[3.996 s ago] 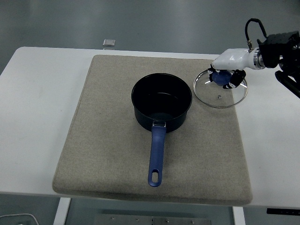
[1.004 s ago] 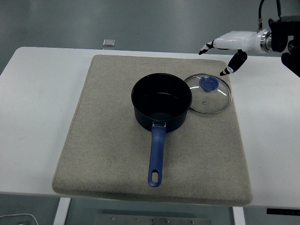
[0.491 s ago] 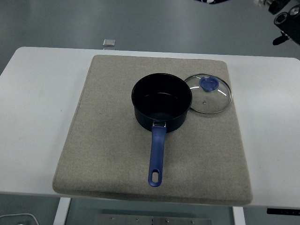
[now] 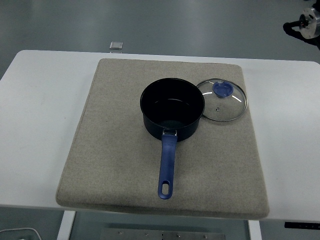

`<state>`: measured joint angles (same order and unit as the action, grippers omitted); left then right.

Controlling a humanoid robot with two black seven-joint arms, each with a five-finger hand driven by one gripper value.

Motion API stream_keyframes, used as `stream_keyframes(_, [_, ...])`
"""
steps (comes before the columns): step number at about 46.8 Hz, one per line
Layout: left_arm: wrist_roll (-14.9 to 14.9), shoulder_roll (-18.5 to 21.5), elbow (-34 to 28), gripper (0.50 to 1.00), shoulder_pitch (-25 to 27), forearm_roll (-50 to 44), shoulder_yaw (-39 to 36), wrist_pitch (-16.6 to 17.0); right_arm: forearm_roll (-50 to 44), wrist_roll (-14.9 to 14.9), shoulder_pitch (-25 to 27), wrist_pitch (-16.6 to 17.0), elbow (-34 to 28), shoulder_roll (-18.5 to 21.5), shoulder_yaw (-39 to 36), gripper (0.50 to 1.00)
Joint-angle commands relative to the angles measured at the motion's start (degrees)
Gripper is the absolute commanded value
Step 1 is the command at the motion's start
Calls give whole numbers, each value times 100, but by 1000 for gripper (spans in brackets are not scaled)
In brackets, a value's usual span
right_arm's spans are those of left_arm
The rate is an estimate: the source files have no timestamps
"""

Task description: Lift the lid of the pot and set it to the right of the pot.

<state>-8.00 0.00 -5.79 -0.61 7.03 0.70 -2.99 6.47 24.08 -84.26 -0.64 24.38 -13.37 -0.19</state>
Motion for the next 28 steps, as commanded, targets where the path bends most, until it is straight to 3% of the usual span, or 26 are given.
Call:
stream_keyframes(1, [0, 0, -2, 1000, 0, 0, 0, 0, 380, -632, 41, -208, -4, -16, -78, 897])
stream_keyframes(6, [0, 0, -2, 1000, 0, 0, 0, 0, 732, -1046, 76, -419, 5, 10, -105, 897])
stream_keyframes(15, [0, 0, -2, 1000, 0, 0, 0, 0, 742, -1064, 339, -419, 23, 54, -113, 899])
stream_keyframes(28, [0, 0, -2, 1000, 0, 0, 0, 0, 426, -845, 665, 477, 49, 160, -104, 897])
